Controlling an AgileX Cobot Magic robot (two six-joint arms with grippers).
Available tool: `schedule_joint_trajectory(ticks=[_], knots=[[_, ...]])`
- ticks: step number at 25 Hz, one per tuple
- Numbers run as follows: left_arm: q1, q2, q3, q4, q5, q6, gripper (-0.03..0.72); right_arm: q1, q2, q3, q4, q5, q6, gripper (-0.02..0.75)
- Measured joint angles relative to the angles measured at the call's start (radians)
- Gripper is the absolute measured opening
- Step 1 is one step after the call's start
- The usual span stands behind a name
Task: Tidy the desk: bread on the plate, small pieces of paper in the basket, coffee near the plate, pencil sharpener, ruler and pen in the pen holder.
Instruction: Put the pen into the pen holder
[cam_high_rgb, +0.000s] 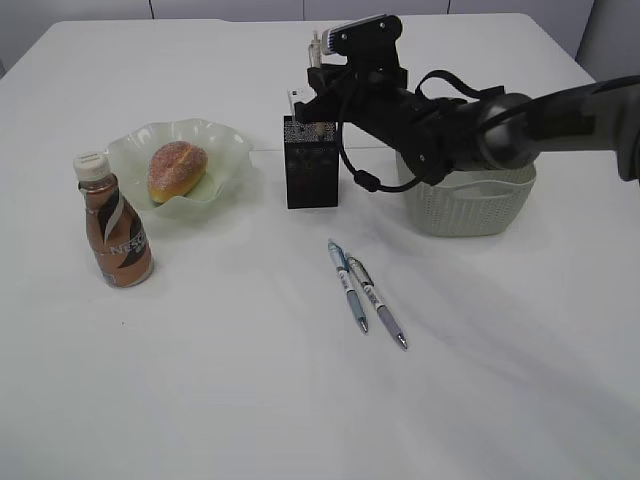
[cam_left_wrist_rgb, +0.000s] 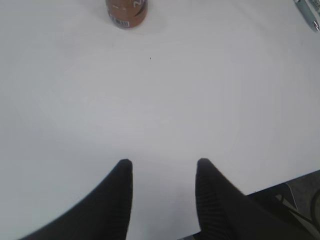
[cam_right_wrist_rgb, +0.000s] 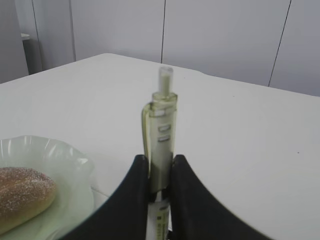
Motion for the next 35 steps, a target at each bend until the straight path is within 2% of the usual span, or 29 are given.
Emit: schedule_joint_trajectory(ticks=[9, 12, 15, 19, 24, 31, 35], knots=[[0.000, 0.000, 0.000, 0.000, -0.025, 0.000, 0.307, -0.001, 0.009, 0.000, 0.004, 0.002, -0.002, 0.090], [0.000, 0.000, 0.000, 0.000, -0.027, 0.000, 0.307, -0.001, 0.009, 0.000, 0.004, 0.020, -0.002, 0.118], [0.000, 0.000, 0.000, 0.000, -0.027, 0.000, 0.307, -0.001, 0.009, 0.000, 0.004, 0.048, -0.002, 0.199], [0.000, 0.000, 0.000, 0.002, -0.035, 0.000, 0.307, -0.001, 0.009, 0.000, 0.005, 0.052, -0.002, 0.363], [0.000, 0.000, 0.000, 0.002, -0.043, 0.000, 0.307, 0.000, 0.003, 0.000, 0.006, 0.067, 0.027, 0.413], [0.000, 0.000, 0.000, 0.003, -0.045, 0.000, 0.307, 0.000, -0.113, 0.000, 0.006, 0.227, 0.109, 0.417], [0.000, 0.000, 0.000, 0.003, -0.048, 0.000, 0.307, 0.000, -0.218, 0.000, 0.010, 0.483, 0.169, 0.417]])
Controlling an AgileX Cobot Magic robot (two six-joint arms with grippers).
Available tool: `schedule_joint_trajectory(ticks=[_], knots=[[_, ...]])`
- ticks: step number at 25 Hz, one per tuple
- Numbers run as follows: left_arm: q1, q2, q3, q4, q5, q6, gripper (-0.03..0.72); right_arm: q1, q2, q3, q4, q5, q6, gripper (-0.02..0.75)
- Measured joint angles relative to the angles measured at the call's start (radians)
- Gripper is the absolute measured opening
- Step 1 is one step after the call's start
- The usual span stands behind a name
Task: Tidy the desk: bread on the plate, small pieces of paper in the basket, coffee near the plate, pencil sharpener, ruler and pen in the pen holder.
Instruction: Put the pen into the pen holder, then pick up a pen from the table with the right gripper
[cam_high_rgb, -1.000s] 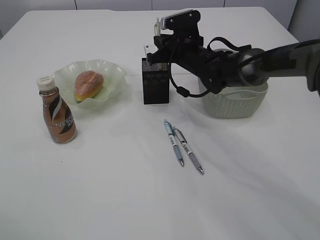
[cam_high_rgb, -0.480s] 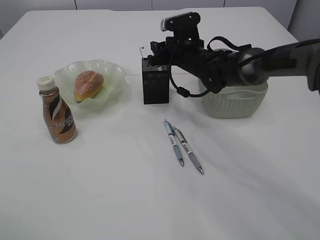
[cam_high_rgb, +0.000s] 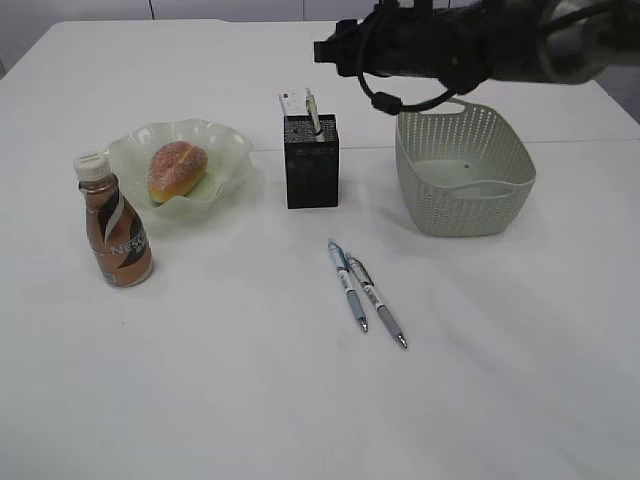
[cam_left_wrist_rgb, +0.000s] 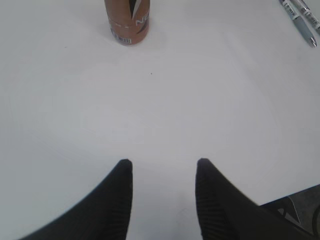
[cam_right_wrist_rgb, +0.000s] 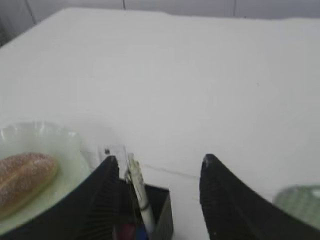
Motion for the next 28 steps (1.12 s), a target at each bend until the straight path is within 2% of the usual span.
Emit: schedule_joint_trajectory(ticks=[8, 13, 18, 23, 28], knots=[[0.000, 0.000, 0.000, 0.000, 0.000, 0.000, 0.307, 0.000, -0.134, -0.015, 0.089, 0.600, 0.023, 0.416], [0.000, 0.000, 0.000, 0.000, 0.000, 0.000, 0.307, 0.000, -0.145, -0.066, 0.238, 0.901, -0.062, 0.416], [0.000, 0.000, 0.000, 0.002, 0.016, 0.000, 0.307, 0.000, -0.143, -0.072, 0.376, 1.078, -0.138, 0.416], [0.000, 0.000, 0.000, -0.002, 0.053, 0.000, 0.307, 0.000, -0.118, -0.072, 0.396, 1.207, -0.177, 0.416], [0.000, 0.000, 0.000, -0.007, 0.073, 0.000, 0.307, 0.017, -0.066, -0.074, 0.396, 1.223, -0.189, 0.416]])
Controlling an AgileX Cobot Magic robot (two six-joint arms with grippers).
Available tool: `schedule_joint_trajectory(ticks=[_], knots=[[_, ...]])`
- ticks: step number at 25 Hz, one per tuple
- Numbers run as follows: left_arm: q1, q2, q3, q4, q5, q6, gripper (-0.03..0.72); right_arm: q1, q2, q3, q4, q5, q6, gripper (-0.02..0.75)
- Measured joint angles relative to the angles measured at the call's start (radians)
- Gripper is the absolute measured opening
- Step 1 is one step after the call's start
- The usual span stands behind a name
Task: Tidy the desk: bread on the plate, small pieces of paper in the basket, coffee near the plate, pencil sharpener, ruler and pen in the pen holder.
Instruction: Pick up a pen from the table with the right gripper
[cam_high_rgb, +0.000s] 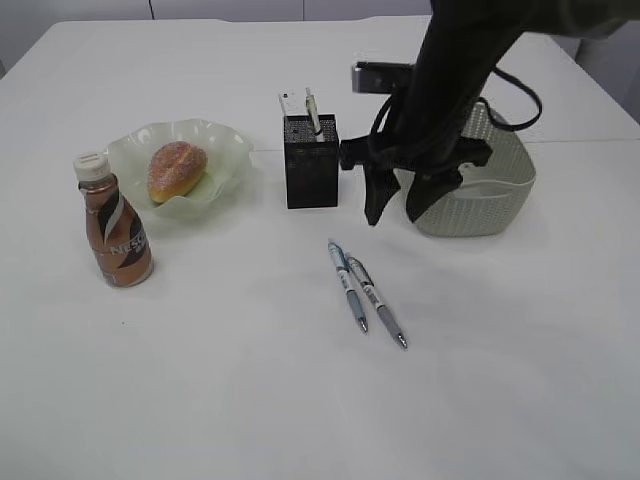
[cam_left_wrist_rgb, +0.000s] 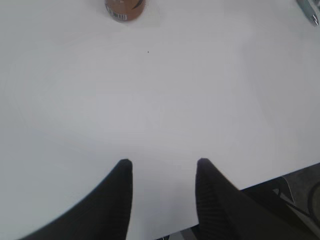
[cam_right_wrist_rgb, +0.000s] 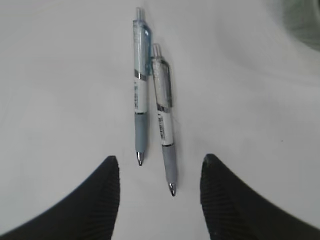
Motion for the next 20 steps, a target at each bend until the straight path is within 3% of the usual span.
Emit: schedule_joint_trajectory(ticks=[6, 20], knots=[[0.000, 0.000, 0.000, -0.002, 0.032, 0.000, 0.307, 0.052, 0.086, -0.001, -0.039, -0.011, -0.021, 0.416], [0.000, 0.000, 0.000, -0.002, 0.041, 0.000, 0.307, 0.054, 0.182, -0.007, -0.082, -0.031, -0.021, 0.414]])
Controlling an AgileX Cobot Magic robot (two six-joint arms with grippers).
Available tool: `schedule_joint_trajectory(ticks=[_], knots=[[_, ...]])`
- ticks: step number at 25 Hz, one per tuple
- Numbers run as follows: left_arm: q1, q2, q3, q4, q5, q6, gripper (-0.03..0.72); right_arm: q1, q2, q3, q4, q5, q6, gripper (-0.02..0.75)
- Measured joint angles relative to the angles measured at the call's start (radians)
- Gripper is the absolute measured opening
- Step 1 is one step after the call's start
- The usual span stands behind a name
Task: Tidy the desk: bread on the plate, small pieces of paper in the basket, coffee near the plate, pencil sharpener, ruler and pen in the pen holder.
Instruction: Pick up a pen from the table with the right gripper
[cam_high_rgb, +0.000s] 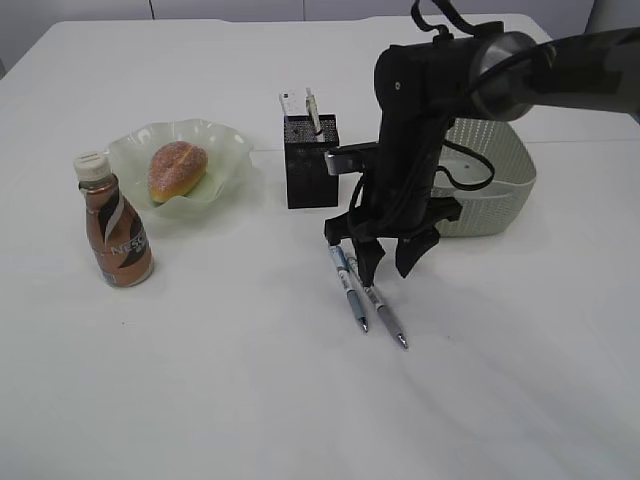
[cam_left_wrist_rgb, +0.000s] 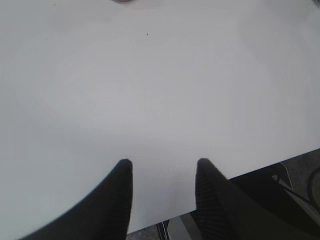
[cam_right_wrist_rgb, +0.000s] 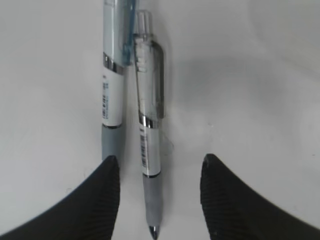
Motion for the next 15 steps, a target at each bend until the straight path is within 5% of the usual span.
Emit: schedule_joint_trajectory(ticks=[15], knots=[[0.000, 0.000, 0.000, 0.020, 0.000, 0.000, 0.307, 0.051, 0.005, 0.000, -0.102, -0.062, 0.021, 0.414]])
